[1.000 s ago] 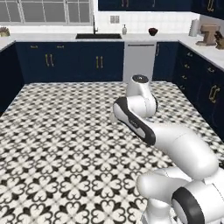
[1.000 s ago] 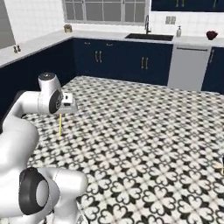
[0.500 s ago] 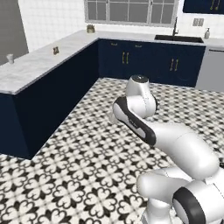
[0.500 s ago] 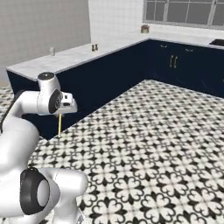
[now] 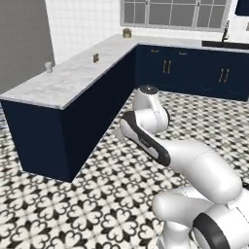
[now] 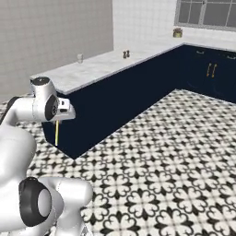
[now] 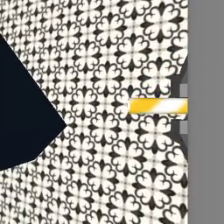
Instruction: Take a straw from the drawer in front and place it inside the glass cup on the dining counter.
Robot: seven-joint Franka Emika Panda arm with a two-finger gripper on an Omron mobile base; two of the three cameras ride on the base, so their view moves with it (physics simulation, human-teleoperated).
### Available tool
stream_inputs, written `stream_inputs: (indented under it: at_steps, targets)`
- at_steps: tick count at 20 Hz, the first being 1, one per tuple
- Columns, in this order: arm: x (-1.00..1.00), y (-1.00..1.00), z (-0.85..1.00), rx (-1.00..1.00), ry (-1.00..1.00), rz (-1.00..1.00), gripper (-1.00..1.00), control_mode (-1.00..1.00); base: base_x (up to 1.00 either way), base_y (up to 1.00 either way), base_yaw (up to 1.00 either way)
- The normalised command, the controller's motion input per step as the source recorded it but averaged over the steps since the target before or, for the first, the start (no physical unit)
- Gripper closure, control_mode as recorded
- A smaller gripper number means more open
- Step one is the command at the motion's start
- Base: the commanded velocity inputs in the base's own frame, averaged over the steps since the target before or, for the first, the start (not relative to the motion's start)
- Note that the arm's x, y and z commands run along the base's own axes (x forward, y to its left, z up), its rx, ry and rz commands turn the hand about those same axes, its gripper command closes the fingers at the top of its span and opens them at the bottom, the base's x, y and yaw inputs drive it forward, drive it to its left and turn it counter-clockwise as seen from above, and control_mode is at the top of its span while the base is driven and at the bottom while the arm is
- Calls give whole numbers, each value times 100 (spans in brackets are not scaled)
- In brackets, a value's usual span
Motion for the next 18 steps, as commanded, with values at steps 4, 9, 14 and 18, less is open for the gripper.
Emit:
stream_inputs:
  at_steps: [4, 9, 14, 18]
  targets:
    - [0, 0, 0, 0, 0, 0, 100, 100, 63, 100, -6]
    - [0, 0, 0, 0, 0, 0, 100, 100, 67, 100, -21]
    - [0, 0, 0, 0, 0, 0, 100, 100, 58, 100, -38]
    - [0, 0, 0, 0, 0, 0, 100, 100, 56, 100, -40]
